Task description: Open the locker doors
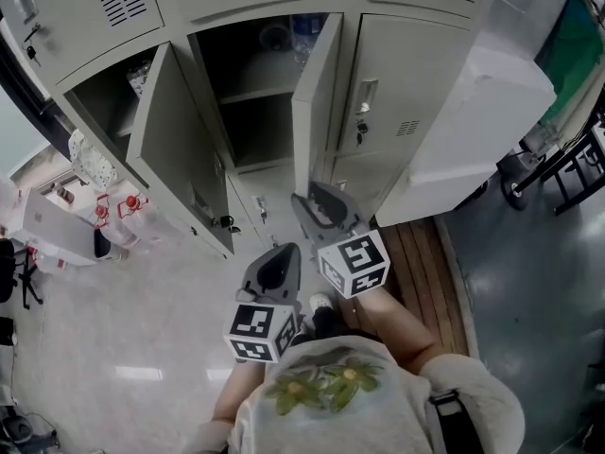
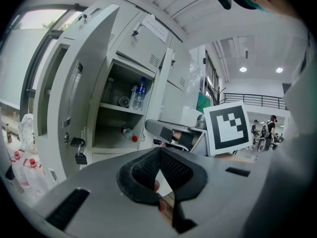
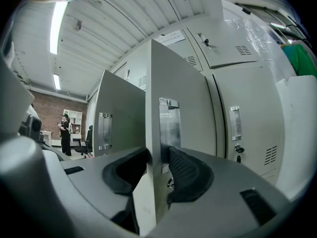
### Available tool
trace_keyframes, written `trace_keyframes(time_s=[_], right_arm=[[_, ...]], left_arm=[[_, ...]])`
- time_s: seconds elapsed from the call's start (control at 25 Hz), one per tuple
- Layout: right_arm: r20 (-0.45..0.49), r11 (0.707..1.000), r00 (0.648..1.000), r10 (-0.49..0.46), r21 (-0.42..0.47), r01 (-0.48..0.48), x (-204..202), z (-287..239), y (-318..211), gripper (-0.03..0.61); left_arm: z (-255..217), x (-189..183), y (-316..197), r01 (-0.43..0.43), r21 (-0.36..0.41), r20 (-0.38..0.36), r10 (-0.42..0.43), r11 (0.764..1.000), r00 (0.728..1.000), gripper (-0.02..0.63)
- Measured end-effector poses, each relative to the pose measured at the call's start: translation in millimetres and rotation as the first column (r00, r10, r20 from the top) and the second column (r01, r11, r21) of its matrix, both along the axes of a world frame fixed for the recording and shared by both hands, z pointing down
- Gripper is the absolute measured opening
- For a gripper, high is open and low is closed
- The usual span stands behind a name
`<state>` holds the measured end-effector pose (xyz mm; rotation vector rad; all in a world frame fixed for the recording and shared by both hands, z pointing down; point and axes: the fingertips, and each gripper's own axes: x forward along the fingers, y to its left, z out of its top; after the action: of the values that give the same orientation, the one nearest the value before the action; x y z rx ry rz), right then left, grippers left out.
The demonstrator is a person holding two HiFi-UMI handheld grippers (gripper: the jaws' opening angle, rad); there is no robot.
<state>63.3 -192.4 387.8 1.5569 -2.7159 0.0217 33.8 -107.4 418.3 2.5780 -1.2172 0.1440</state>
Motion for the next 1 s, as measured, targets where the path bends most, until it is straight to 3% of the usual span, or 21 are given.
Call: trace_keyframes(time_s=[0.52, 1.0], right_arm=[[0.068, 0.992, 0.993, 0.101, 0.064, -0.105, 34.3, -1.2, 11.9, 0.143], [0.062, 0.976, 0.985, 0.164, 0.137, -0.171, 44.6, -5.8, 36.3, 0.146]], left_arm=[[2.6, 10.7, 5.1, -0.067, -0.008, 0.005, 0.067, 0.998, 0.998, 0.029], [2.7, 17.1, 12.7, -0.126, -0.001, 0.018, 0.126, 0.992, 0.992, 0.029]])
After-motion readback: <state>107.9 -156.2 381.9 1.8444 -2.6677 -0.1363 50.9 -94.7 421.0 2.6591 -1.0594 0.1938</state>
